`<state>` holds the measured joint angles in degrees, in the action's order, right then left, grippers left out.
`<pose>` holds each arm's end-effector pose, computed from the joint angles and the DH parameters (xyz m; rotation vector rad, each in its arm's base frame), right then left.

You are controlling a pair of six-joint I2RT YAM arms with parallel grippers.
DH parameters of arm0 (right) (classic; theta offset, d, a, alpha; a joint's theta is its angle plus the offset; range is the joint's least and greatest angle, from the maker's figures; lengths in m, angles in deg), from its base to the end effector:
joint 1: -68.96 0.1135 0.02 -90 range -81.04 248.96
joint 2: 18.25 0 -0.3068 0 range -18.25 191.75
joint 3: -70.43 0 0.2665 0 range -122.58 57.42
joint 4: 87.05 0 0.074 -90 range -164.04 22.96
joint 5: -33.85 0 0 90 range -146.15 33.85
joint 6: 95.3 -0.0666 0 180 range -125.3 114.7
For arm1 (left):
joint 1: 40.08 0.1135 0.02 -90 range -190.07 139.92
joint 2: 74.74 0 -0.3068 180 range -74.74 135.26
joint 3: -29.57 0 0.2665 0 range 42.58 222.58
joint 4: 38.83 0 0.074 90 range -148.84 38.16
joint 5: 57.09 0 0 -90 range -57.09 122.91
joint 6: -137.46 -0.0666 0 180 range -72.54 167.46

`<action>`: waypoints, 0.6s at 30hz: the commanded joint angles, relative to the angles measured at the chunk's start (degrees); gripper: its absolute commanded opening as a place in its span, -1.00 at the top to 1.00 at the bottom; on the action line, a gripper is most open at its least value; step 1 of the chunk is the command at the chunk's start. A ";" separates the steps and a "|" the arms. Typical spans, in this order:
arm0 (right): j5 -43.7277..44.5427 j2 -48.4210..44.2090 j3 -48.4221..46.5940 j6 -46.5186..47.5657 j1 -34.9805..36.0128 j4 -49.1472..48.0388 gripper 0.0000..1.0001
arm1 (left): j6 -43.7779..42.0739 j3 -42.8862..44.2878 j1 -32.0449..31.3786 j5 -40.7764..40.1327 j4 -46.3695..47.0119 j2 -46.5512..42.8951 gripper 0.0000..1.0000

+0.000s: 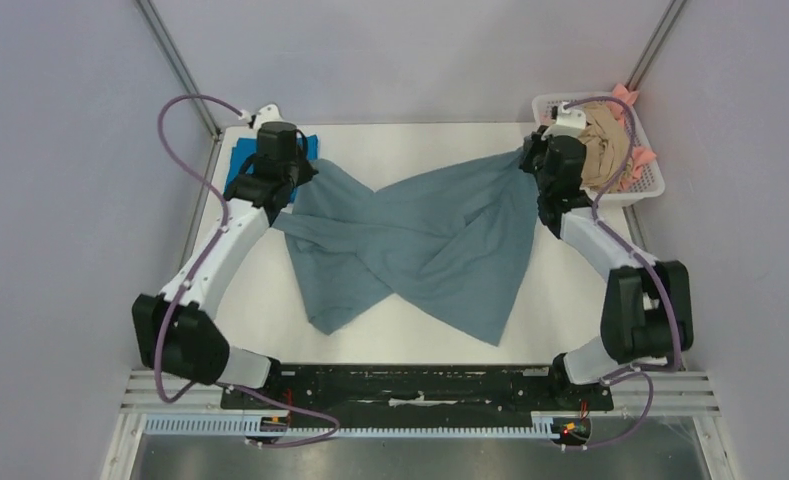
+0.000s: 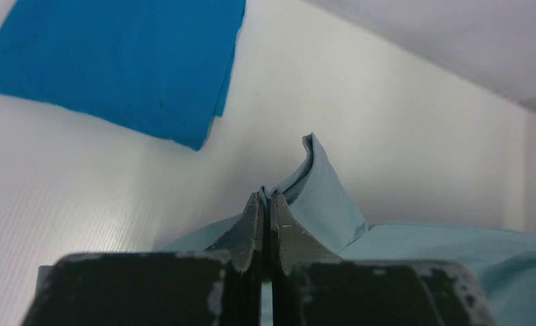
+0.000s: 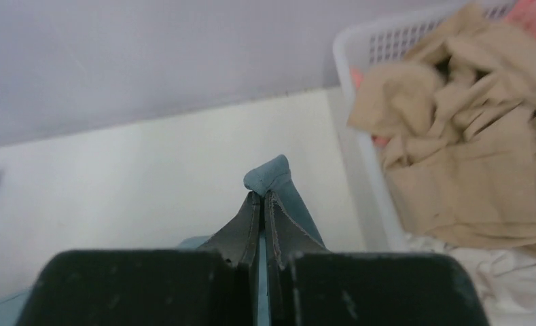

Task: Fold and stack the t-shirts
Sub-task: Flatten out the tshirt

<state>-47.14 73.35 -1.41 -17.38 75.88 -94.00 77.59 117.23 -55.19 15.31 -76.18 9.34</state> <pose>0.4139 0.0397 0.2991 0.1929 1.7822 0.0967 0.3611 -0.0766 0.3589 -0.4520 2.0836 -0.1330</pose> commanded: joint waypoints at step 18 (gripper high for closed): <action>-0.83 -47.91 -10.60 8.75 -0.06 12.30 1.00 | -8.44 20.85 0.35 1.93 -1.33 -38.20 0.95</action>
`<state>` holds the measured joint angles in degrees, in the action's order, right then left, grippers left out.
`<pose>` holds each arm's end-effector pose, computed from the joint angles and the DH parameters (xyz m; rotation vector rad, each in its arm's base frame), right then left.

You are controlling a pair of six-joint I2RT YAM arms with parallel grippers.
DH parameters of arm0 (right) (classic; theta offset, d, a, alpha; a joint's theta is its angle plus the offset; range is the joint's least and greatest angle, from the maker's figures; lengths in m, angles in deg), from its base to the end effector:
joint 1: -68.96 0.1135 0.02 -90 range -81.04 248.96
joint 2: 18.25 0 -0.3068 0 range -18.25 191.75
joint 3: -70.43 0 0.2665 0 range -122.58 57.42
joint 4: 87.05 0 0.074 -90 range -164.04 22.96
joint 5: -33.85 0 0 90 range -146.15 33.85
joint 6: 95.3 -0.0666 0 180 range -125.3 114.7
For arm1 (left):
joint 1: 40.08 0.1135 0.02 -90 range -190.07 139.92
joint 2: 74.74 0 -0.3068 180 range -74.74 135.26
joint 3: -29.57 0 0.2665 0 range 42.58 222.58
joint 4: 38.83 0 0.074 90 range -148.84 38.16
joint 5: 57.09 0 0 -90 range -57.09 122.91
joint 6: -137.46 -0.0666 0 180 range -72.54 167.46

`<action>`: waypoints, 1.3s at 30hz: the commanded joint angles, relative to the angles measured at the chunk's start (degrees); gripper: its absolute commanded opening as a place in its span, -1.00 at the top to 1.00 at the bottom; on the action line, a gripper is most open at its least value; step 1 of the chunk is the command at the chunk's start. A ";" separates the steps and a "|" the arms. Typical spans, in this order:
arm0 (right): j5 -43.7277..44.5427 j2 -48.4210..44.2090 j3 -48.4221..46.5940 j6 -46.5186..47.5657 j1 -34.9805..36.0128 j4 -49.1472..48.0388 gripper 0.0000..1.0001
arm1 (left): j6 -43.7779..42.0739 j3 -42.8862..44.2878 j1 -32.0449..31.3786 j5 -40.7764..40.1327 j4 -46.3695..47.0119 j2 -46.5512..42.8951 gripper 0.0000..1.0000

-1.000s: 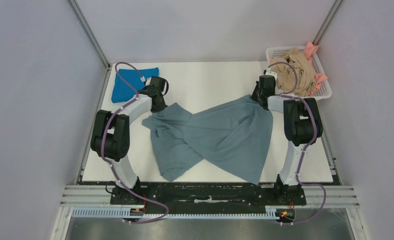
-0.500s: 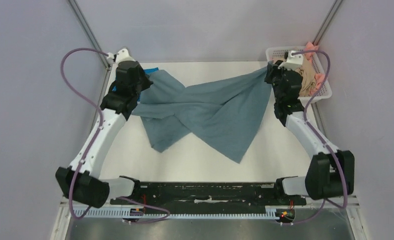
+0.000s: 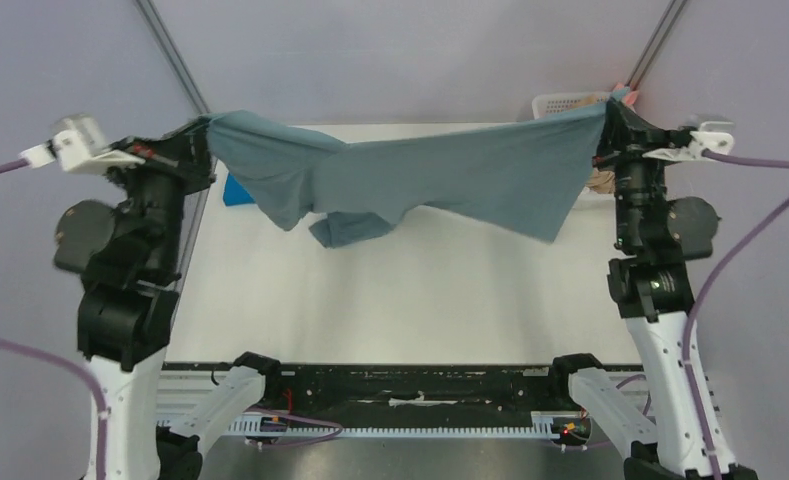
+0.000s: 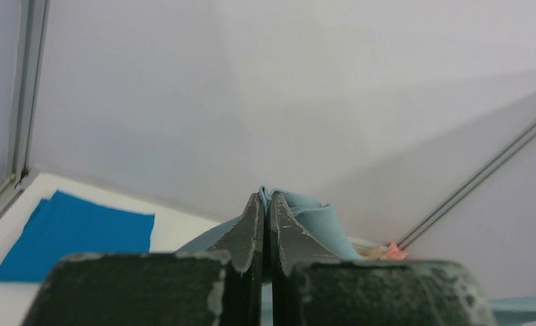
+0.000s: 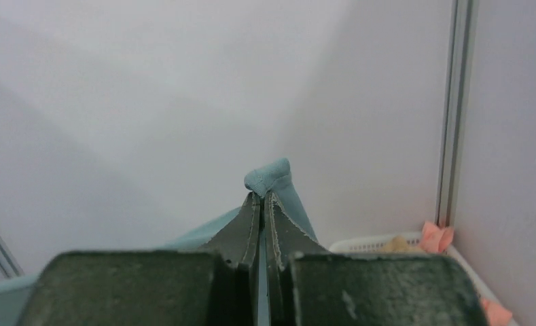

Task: Fold and stack the t-shirts
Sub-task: Flatten out the tshirt

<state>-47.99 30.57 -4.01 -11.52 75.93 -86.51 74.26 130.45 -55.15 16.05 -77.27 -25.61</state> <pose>0.1848 0.0131 0.5190 0.1195 1.1324 0.1241 0.1192 -0.0121 0.5865 -0.3860 1.3049 -0.4190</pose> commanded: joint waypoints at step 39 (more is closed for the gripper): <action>5.78 38.42 9.61 -0.31 -0.13 -9.30 0.49 | -22.76 40.22 0.48 -0.55 -7.39 82.92 -0.13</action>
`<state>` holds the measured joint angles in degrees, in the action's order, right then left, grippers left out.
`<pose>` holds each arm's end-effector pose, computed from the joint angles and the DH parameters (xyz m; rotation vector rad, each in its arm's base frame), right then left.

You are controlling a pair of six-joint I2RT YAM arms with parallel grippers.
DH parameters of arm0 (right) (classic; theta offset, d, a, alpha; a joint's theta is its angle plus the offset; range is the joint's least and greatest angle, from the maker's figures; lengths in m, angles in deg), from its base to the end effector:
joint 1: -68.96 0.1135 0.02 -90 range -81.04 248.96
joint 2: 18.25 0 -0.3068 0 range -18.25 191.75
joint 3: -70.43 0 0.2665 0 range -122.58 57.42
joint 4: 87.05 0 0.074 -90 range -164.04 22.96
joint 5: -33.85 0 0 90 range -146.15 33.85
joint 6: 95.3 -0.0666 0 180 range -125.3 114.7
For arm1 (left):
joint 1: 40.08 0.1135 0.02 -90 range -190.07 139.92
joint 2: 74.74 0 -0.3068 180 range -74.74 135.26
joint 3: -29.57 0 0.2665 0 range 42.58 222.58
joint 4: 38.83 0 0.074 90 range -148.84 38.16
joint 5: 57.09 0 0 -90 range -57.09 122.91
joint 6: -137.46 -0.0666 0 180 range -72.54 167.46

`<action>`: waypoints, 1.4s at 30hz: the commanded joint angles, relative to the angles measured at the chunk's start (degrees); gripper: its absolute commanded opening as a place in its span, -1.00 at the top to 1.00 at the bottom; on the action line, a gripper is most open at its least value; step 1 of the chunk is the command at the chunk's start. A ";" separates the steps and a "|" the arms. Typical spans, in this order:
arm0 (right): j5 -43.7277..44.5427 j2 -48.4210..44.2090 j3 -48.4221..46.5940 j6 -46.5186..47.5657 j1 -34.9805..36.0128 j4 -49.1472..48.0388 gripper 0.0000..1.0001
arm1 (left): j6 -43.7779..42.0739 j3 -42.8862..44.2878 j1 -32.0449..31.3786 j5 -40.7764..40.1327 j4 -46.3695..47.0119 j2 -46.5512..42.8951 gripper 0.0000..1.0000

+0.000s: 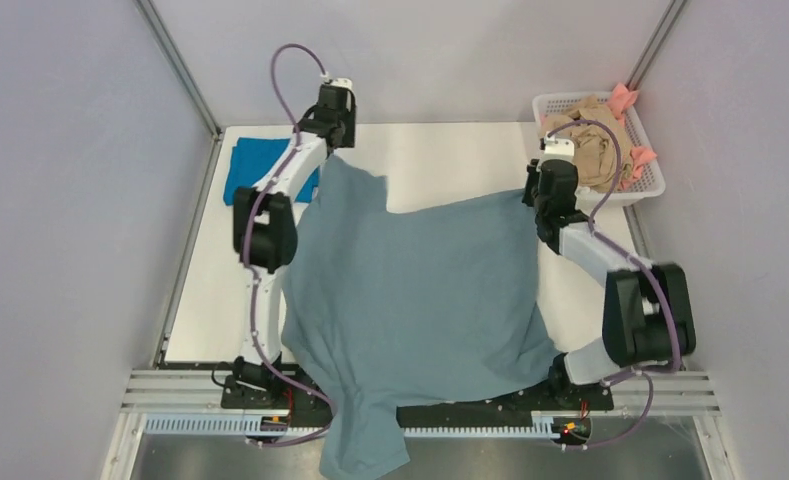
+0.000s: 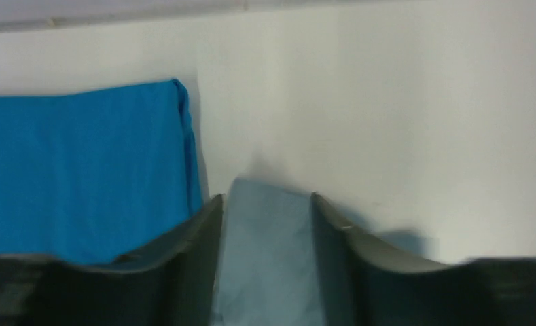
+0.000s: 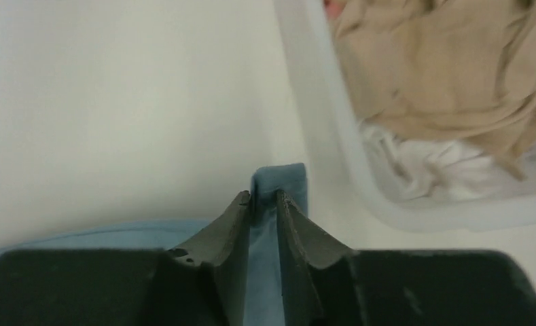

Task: Fold and stack the t-shirts
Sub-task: Flatten out the tshirt

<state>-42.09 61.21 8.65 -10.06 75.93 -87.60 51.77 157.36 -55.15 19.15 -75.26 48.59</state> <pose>0.3496 0.0264 0.2934 0.1330 1.8567 -0.0876 0.5564 -0.1334 0.3171 0.0572 2.1107 0.0539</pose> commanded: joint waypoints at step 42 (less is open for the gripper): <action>-1.79 20.72 2.84 -10.43 3.67 7.30 -0.96 | 27.08 -23.21 -0.27 13.50 -8.35 3.19 -0.64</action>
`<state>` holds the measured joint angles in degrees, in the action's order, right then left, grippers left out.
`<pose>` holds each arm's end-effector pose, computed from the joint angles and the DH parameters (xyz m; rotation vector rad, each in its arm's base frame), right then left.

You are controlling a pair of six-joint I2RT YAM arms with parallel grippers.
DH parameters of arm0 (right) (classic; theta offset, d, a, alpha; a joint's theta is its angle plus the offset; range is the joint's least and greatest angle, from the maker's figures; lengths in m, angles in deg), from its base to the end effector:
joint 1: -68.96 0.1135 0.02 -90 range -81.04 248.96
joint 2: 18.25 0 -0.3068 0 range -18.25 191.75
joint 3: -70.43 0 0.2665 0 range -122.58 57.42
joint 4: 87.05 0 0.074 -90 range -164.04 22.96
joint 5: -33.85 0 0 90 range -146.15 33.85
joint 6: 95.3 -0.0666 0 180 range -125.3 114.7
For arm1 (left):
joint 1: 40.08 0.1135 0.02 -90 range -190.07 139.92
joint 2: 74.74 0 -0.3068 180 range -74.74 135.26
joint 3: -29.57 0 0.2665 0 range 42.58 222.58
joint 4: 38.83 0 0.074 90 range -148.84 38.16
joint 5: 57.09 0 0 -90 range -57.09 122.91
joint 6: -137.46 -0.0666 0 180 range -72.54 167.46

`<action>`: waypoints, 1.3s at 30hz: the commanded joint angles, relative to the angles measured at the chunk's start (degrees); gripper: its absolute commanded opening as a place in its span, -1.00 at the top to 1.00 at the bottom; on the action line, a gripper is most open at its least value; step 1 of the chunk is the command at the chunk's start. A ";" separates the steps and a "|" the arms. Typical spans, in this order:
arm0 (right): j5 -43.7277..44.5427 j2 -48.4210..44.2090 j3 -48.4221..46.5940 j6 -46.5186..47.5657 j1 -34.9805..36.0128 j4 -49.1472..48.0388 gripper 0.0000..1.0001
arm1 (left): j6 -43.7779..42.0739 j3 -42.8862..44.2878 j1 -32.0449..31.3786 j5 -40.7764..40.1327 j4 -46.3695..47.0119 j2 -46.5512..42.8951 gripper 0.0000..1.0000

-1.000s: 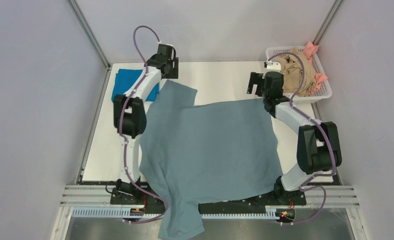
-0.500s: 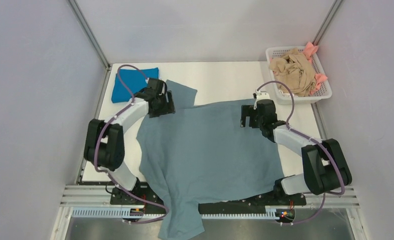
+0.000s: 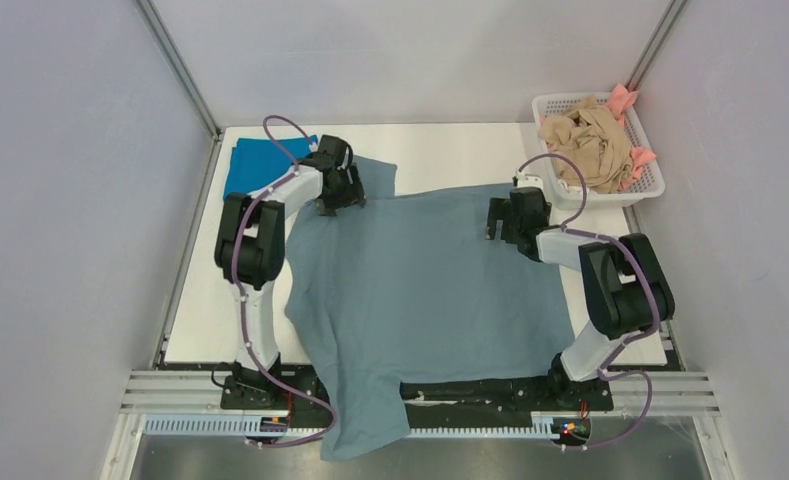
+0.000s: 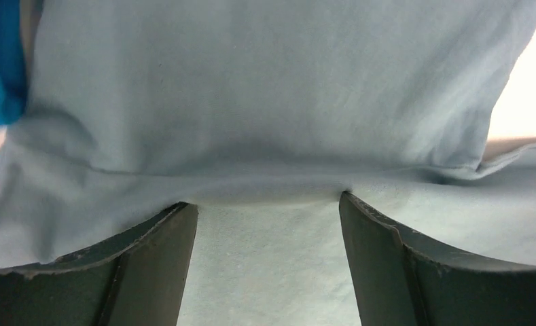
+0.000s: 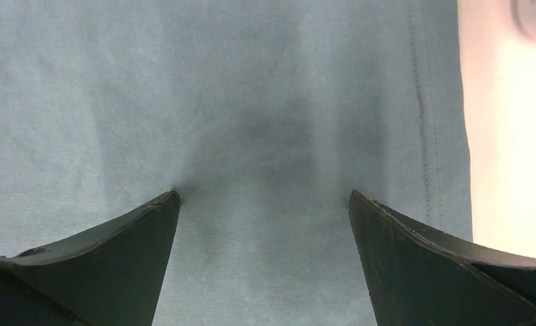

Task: Fold and stack the t-shirts
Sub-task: Flatten out the tshirt

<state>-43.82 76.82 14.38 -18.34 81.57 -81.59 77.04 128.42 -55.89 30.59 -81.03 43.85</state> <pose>0.3480 0.0633 0.1539 0.1140 2.3221 -0.0283 0.4662 -0.1292 0.1689 -0.3331 2.6461 -0.2073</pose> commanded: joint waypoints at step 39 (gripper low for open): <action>1.07 -23.75 6.35 -1.76 -0.54 7.99 -0.96 | 2.65 -14.10 -12.45 -2.64 -5.74 -28.29 -0.69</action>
<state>-43.93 59.82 13.11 -16.66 81.46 -73.06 77.89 130.06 -62.23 37.03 -89.31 29.79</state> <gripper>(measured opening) 0.979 0.842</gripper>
